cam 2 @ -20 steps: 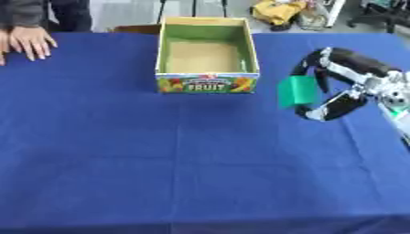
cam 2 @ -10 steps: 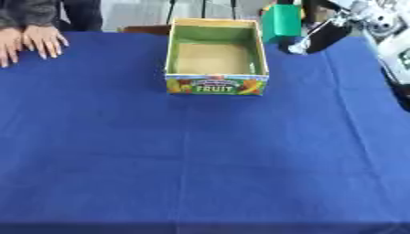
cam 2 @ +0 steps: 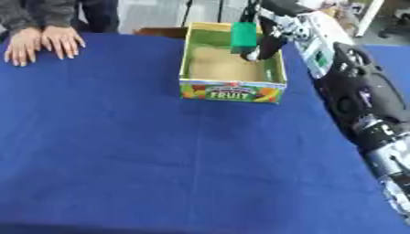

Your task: Pick up objects on the table and place them in the box.

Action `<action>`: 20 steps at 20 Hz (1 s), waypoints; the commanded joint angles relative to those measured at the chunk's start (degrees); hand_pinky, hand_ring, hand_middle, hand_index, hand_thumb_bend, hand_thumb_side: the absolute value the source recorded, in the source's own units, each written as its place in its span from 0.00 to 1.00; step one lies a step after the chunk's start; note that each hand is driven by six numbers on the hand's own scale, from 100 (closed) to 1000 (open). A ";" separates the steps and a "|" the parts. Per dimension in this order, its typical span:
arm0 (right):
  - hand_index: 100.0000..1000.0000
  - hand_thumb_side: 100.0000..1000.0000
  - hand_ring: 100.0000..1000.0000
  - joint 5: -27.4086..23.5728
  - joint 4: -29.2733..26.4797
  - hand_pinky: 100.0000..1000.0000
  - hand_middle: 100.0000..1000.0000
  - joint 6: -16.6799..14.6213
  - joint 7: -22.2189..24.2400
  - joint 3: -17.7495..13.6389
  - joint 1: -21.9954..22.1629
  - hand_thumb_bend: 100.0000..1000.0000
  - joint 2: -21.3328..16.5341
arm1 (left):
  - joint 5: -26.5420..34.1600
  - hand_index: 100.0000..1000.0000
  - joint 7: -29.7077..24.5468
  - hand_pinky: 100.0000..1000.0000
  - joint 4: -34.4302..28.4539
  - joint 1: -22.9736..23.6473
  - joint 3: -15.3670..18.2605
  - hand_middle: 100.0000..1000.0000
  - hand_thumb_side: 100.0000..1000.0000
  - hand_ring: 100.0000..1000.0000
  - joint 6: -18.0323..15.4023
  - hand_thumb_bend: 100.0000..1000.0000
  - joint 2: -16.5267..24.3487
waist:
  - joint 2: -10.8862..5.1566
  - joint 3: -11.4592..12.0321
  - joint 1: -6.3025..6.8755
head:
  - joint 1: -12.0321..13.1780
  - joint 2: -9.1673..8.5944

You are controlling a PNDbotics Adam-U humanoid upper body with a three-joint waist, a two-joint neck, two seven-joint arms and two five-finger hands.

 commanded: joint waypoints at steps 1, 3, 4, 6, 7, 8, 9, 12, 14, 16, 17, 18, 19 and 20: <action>0.37 0.11 0.34 4.26 2.55 0.41 0.22 1.32 -4.54 -2.16 -2.24 0.00 -0.23 | 0.29 0.72 -0.36 0.64 -0.76 -0.95 -0.13 0.71 0.69 0.89 -0.03 0.53 1.02 | -0.58 0.59 0.12 | -1.22 -1.53; 0.41 0.16 0.38 6.28 3.68 0.43 0.28 2.26 -6.88 -2.75 -2.53 0.00 0.04 | 0.33 0.72 -0.43 0.64 -0.84 -1.26 -0.20 0.71 0.69 0.89 -0.01 0.53 1.02 | -0.27 1.26 0.00 | -1.68 -1.96; 0.45 0.18 0.41 7.20 4.35 0.44 0.31 2.71 -7.58 -2.97 -2.63 0.00 0.20 | 0.36 0.72 -0.48 0.64 -0.87 -1.40 -0.25 0.71 0.69 0.89 0.00 0.53 0.99 | -0.12 1.57 -0.05 | -1.88 -2.14; 0.51 0.24 0.44 9.18 5.62 0.45 0.37 3.22 -8.11 -3.19 -2.81 0.07 0.52 | 0.37 0.72 -0.58 0.64 -0.90 -1.62 -0.32 0.71 0.69 0.89 0.03 0.53 0.93 | 0.15 2.05 -0.16 | -2.20 -2.40; 0.53 0.26 0.44 10.32 6.26 0.46 0.38 3.33 -7.82 -3.22 -2.86 0.10 0.67 | 0.37 0.72 -0.60 0.64 -0.91 -1.69 -0.33 0.71 0.69 0.89 0.04 0.53 0.89 | 0.27 2.21 -0.19 | -2.35 -2.53; 0.54 0.28 0.46 11.50 6.90 0.47 0.40 3.41 -7.24 -3.28 -2.89 0.15 0.82 | 0.38 0.72 -0.62 0.64 -0.91 -1.76 -0.34 0.71 0.69 0.89 0.05 0.53 0.85 | 0.38 2.38 -0.21 | -2.54 -2.65; 0.62 0.31 0.52 12.73 7.55 0.51 0.46 3.52 -6.43 -3.37 -2.89 0.20 0.96 | 0.38 0.72 -0.64 0.64 -0.92 -1.82 -0.36 0.71 0.69 0.89 0.06 0.53 0.82 | 0.47 2.57 -0.22 | -2.71 -2.73; 0.75 0.34 0.64 16.00 9.15 0.58 0.63 4.23 -2.84 -3.84 -2.72 0.30 1.38 | 0.40 0.72 -0.65 0.64 -0.96 -1.86 -0.33 0.71 0.69 0.89 0.04 0.53 0.71 | 0.62 3.11 -0.13 | -2.92 -2.97; 0.89 0.34 0.76 17.20 9.66 0.66 0.81 4.86 -0.37 -4.11 -2.51 0.46 1.64 | 0.45 0.72 -0.61 0.64 -0.97 -1.83 -0.29 0.71 0.69 0.89 0.03 0.53 0.63 | 0.64 3.30 -0.02 | -2.94 -3.00; 0.93 0.36 0.81 17.65 9.39 0.69 0.88 5.35 1.26 -4.36 -2.39 0.55 1.78 | 0.48 0.72 -0.60 0.64 -0.98 -1.85 -0.29 0.71 0.69 0.89 0.03 0.53 0.54 | 0.59 3.33 0.07 | -2.88 -2.98; 0.94 0.37 0.82 17.71 8.92 0.70 0.90 5.56 1.43 -4.43 -2.30 0.58 1.75 | 0.49 0.72 -0.60 0.64 -0.98 -1.85 -0.28 0.71 0.69 0.89 0.02 0.53 0.53 | 0.54 3.24 0.14 | -2.81 -2.95; 0.95 0.38 0.84 17.73 8.32 0.72 0.93 5.74 1.34 -4.43 -2.23 0.62 1.69 | 0.49 0.72 -0.59 0.64 -0.98 -1.84 -0.26 0.71 0.69 0.89 0.01 0.53 0.53 | 0.46 3.10 0.20 | -2.75 -2.90; 0.96 0.38 0.85 17.69 7.69 0.72 0.94 5.89 1.10 -4.38 -2.15 0.65 1.61 | 0.49 0.72 -0.55 0.64 -0.98 -1.82 -0.22 0.71 0.69 0.89 0.01 0.53 0.55 | 0.37 2.91 0.24 | -2.71 -2.84; 0.97 0.39 0.86 17.59 7.12 0.73 0.95 6.03 0.85 -4.31 -2.07 0.68 1.52 | 0.48 0.72 -0.52 0.64 -0.97 -1.79 -0.19 0.71 0.69 0.89 0.00 0.53 0.56 | 0.28 2.73 0.27 | -2.66 -2.82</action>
